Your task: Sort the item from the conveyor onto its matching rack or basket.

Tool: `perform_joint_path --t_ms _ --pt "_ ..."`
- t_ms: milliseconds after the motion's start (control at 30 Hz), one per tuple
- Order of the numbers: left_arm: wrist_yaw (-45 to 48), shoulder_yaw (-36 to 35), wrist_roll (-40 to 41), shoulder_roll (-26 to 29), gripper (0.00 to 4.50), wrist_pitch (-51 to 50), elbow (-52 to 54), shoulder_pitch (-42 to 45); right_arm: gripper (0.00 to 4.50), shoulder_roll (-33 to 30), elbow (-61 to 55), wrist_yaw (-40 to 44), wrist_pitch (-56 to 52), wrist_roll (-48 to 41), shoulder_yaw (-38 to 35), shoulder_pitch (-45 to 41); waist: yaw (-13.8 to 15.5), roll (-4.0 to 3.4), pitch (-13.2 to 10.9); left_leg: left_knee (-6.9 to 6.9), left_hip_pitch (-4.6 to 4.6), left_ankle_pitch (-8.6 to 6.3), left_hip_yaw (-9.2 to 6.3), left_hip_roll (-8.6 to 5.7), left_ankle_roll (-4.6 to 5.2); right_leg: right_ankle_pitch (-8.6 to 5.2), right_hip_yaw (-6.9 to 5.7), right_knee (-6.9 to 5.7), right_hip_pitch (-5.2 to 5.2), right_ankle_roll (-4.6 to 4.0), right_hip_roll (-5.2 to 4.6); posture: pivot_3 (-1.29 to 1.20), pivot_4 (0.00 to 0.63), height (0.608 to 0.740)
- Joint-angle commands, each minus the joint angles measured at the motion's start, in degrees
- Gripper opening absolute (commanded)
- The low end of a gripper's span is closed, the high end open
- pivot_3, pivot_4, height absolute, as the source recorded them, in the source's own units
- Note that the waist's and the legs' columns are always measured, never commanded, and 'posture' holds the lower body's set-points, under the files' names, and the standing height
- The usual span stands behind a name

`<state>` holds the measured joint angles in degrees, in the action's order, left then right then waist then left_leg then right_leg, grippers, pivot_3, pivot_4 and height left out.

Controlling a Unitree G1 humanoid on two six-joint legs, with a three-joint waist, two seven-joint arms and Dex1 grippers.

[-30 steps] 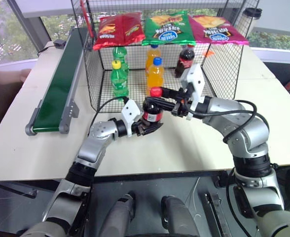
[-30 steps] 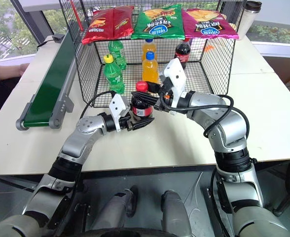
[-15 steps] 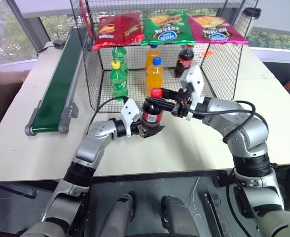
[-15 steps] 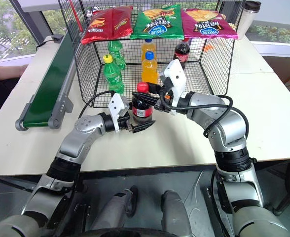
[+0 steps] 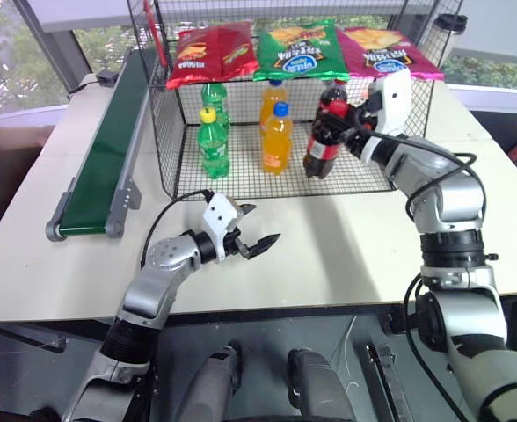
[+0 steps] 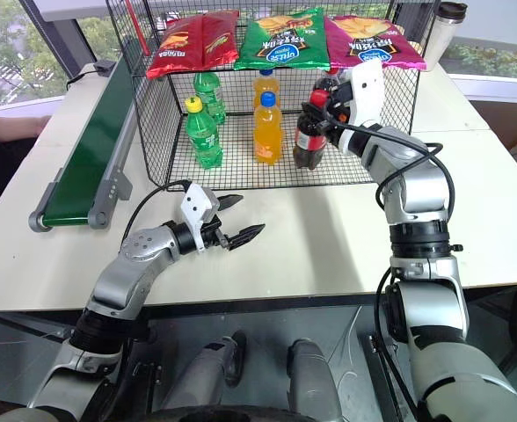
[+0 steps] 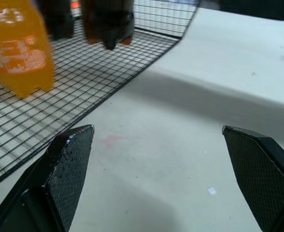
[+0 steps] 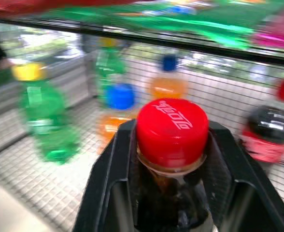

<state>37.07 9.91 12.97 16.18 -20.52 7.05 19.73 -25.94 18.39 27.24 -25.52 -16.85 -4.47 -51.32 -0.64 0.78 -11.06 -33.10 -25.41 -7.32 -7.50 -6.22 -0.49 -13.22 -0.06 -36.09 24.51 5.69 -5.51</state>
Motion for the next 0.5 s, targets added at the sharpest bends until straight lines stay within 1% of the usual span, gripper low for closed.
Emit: perform_joint_path --t_ms 33,233,500 --pt "-4.33 0.0 -2.45 -1.54 4.41 1.61 1.89 -0.42 1.15 -0.76 6.62 -3.03 8.55 4.09 -1.47 -4.39 0.02 0.0 0.0 -0.01 0.0 0.0 0.01 -0.01 0.0 0.0 0.0 0.0 -0.01 0.0 0.0 0.0 0.15 0.738" --pt "-8.96 0.24 -4.29 -4.35 4.41 2.24 1.09 -0.47 1.15 0.72 16.81 -5.16 14.77 5.86 -2.53 -7.54 -0.18 -0.03 -0.01 0.01 0.0 0.01 0.05 -0.01 0.01 0.01 0.02 0.0 0.0 0.01 0.01 0.0 0.15 0.738" --pt "-8.91 0.33 -4.28 -4.57 4.41 2.72 0.96 -0.34 1.15 1.9 24.82 -6.12 20.07 7.16 -2.84 -9.58 -0.28 -0.04 -0.01 0.0 0.04 0.01 0.07 0.0 0.01 0.01 0.04 -0.05 -0.01 0.01 0.05 0.0 0.15 0.738"
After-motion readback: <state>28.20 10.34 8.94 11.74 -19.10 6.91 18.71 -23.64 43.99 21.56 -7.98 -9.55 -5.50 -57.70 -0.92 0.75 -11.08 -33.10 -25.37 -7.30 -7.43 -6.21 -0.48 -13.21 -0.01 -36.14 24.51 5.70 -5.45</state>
